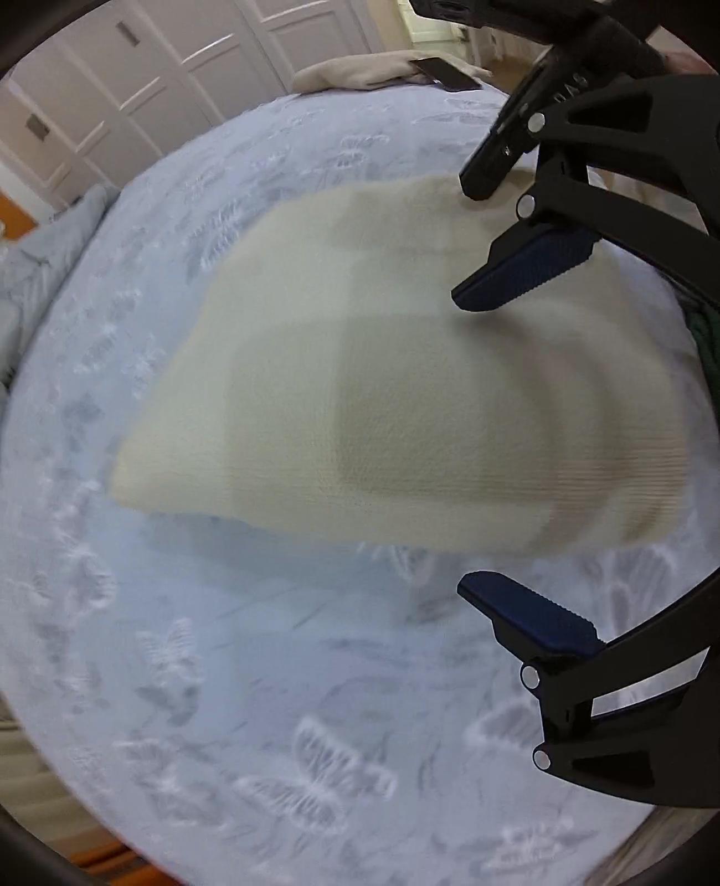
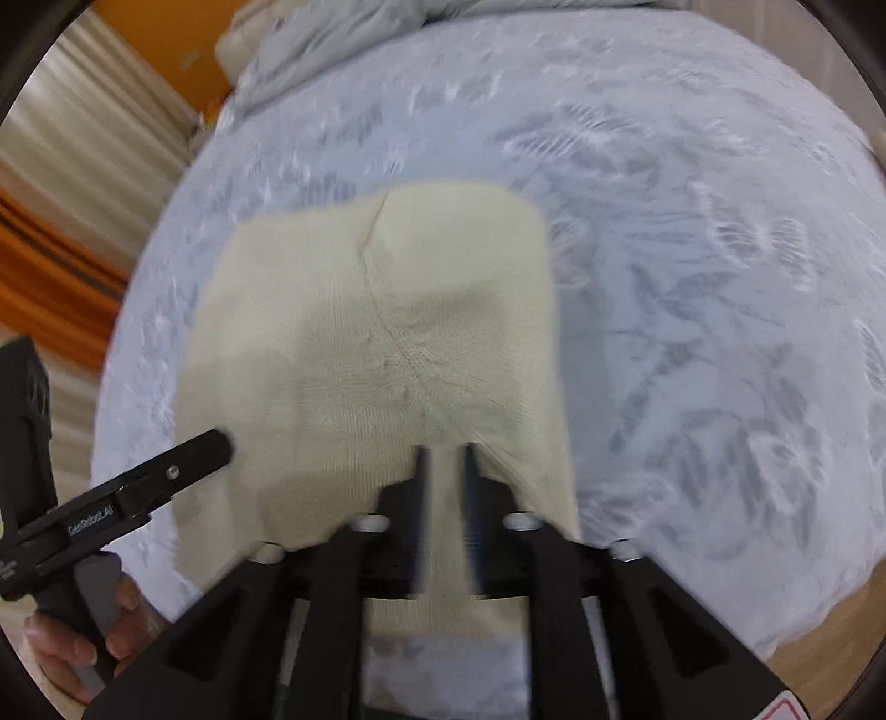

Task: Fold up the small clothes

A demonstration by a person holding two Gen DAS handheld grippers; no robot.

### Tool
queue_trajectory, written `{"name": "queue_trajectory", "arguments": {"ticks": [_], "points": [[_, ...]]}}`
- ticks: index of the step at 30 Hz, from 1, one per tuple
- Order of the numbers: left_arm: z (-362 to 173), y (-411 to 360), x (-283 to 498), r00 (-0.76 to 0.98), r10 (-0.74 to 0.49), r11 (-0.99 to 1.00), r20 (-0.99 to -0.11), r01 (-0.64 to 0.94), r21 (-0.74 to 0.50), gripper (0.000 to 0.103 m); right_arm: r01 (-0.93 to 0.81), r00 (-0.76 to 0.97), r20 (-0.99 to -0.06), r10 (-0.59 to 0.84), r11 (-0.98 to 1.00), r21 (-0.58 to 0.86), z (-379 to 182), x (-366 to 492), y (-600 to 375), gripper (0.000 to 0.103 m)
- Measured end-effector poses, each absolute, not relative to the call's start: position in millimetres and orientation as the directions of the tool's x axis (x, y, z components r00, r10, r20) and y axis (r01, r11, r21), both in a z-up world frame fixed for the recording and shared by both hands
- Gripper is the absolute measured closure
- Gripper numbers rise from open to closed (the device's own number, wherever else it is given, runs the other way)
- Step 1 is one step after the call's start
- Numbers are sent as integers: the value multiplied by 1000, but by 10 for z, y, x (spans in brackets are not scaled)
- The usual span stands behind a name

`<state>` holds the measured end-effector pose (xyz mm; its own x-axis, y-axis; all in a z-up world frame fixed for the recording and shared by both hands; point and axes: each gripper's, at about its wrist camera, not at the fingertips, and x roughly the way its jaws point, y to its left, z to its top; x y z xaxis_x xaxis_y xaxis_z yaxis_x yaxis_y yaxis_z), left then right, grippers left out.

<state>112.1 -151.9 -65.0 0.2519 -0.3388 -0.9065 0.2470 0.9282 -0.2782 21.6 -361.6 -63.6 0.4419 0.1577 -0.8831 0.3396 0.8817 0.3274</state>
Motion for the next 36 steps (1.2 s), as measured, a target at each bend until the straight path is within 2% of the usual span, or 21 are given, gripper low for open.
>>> {"name": "queue_trajectory", "arguments": {"ticks": [1, 6, 11, 13, 16, 19, 22, 26, 36], "points": [[-580, -1494, 1059, 260, -357, 921, -897, 260, -291, 10, 354, 445, -883, 147, 877, 324, -619, 133, -3633, 39], [-593, -1389, 822, 213, -427, 893, -879, 253, -372, 8, 392, 397, -894, 209, 842, 371, -848, -76, -3725, 24], [-987, -1357, 864, 119, -393, 914, -912, 158, -373, 8, 412, 327, -898, 295, 810, 417, -1130, -9, -3660, 24], [-1089, -1360, 883, 106, -399, 913, -911, 140, -383, 8, 418, 337, -889, 310, 797, 436, -1192, 62, -3644, 18], [-1168, -1385, 881, 96, -406, 910, -909, 131, -392, 8, 427, 346, -884, 314, 786, 447, -1301, 132, -3592, 15], [-1180, -1454, 899, 99, -389, 917, -916, 143, -373, 6, 438, 378, -861, 339, 754, 489, -1377, 157, -3567, 9], [-1113, -1568, 966, 119, -358, 925, -926, 184, -333, 5, 434, 430, -824, 370, 715, 548, -1401, 197, -3646, 8], [-1148, -1609, 1076, 90, -360, 926, -929, 156, -344, 5, 423, 469, -780, 414, 671, 610, -1470, 311, -3704, 7], [-1290, -1653, 1160, 95, -399, 903, -912, 215, -373, 5, 388, 488, -761, 428, 674, 628, -1517, 510, -3630, 5]]}}
